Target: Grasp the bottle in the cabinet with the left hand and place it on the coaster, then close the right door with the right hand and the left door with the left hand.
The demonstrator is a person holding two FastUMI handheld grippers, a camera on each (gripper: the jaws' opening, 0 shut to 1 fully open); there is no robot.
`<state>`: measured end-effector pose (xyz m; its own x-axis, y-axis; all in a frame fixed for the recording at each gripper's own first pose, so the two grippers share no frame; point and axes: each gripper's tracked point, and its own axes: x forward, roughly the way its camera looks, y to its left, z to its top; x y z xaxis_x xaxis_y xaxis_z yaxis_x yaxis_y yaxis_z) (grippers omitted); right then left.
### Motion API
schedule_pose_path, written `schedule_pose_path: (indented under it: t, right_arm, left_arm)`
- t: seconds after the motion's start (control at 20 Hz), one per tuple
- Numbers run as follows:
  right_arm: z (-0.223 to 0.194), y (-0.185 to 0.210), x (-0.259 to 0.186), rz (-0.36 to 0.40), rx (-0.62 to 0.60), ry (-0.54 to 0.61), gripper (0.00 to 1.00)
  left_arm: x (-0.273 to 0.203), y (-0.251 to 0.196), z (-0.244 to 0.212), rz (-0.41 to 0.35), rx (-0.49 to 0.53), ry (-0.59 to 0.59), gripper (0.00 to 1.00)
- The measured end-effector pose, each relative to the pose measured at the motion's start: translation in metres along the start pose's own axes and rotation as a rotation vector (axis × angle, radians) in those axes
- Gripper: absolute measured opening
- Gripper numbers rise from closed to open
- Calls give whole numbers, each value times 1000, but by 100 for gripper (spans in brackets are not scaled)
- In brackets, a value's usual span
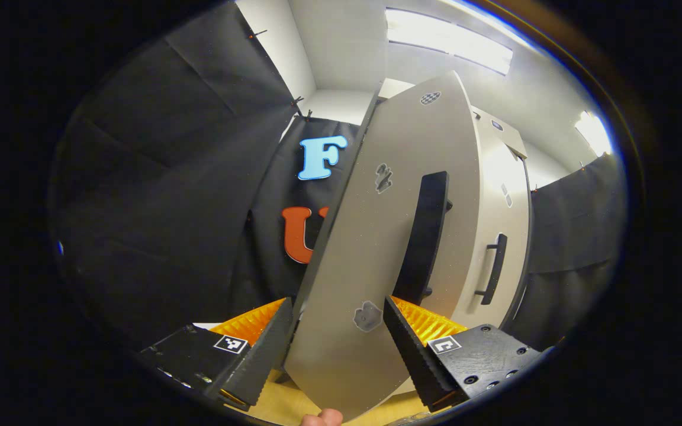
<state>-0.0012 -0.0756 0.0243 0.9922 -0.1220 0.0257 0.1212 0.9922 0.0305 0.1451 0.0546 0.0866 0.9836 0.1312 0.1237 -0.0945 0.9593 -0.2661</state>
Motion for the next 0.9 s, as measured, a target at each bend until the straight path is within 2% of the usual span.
schedule_pose_path:
  t: [0.05, 0.1, 0.15, 0.25, 0.3, 0.4, 0.45, 0.5, 0.75, 0.8, 0.9]
  right_arm:
    - [0, -7, -5, -19, -19, 4, 83]
    - [-1, -13, -10, -38, -34, 5, 83]
    - [0, -18, -14, -53, -44, 7, 83]
    - [-2, -22, -20, -74, -48, 12, 83]
    - [-2, -23, -20, -79, -47, 14, 83]
    - [-5, -21, -19, -76, -41, 21, 83]
    - [-8, -17, -18, -68, -38, 29, 83]
    - [-11, -12, -17, -56, -34, 35, 83]
    - [-26, 15, -3, 26, -16, 78, 83]
    - [-27, 22, -1, 44, -11, 77, 83]
    - [-29, 35, 4, 83, -6, 77, 83]
  left_arm:
    - [1, -2, -1, 3, -1, -5, 94]
    - [3, -2, -2, 3, 3, -9, 100]
    - [5, -3, -2, 2, 9, -11, 94]
    - [3, -5, -5, -7, 16, -5, 95]
    - [0, -7, -7, -22, 21, -2, 99]
    - [-11, -3, -12, -42, 50, -1, 99]
    - [-17, 1, -19, -46, 66, 12, 95]
    - [-25, 5, -30, -46, 74, 36, 99]
    - [-64, 23, -89, -17, 92, 197, 100]
    - [-71, 23, -97, -18, 86, 218, 95]
    - [-82, 15, -106, -41, 86, 239, 95]
